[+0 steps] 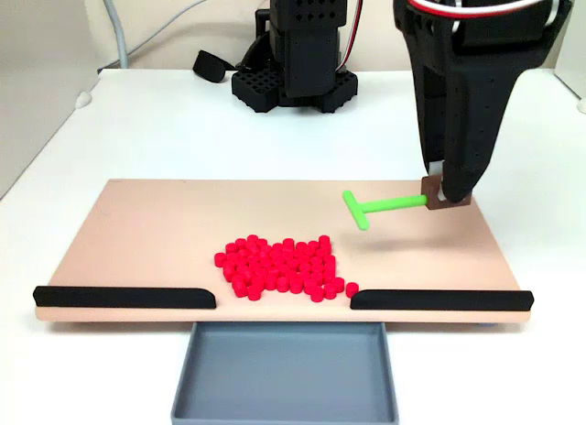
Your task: Gather the left side granules
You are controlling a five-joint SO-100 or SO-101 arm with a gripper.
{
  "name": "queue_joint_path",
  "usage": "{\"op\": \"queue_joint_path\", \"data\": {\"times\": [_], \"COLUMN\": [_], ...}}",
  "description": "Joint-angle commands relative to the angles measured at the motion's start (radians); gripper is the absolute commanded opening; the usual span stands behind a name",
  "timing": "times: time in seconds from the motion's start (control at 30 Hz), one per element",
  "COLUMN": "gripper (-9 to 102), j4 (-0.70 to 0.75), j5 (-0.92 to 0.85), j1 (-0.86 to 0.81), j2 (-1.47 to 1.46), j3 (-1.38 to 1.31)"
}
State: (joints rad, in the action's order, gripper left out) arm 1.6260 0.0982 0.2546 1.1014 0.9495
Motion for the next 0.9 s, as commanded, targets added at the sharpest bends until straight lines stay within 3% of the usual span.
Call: {"op": "queue_joint_path", "data": {"times": [0.0, 0.43, 0.63, 0.87], "gripper": [0, 0, 0, 0], "j4": [-0.005, -0.021, -0.067, -0.087], "j5": [-0.146, -1.262, -1.474, -1.601], "j1": [-0.008, -0.172, -0.241, -0.29], "j2": [0.109, 0.394, 0.474, 0.532], "j3": [0.081, 0.476, 0.574, 0.62]}}
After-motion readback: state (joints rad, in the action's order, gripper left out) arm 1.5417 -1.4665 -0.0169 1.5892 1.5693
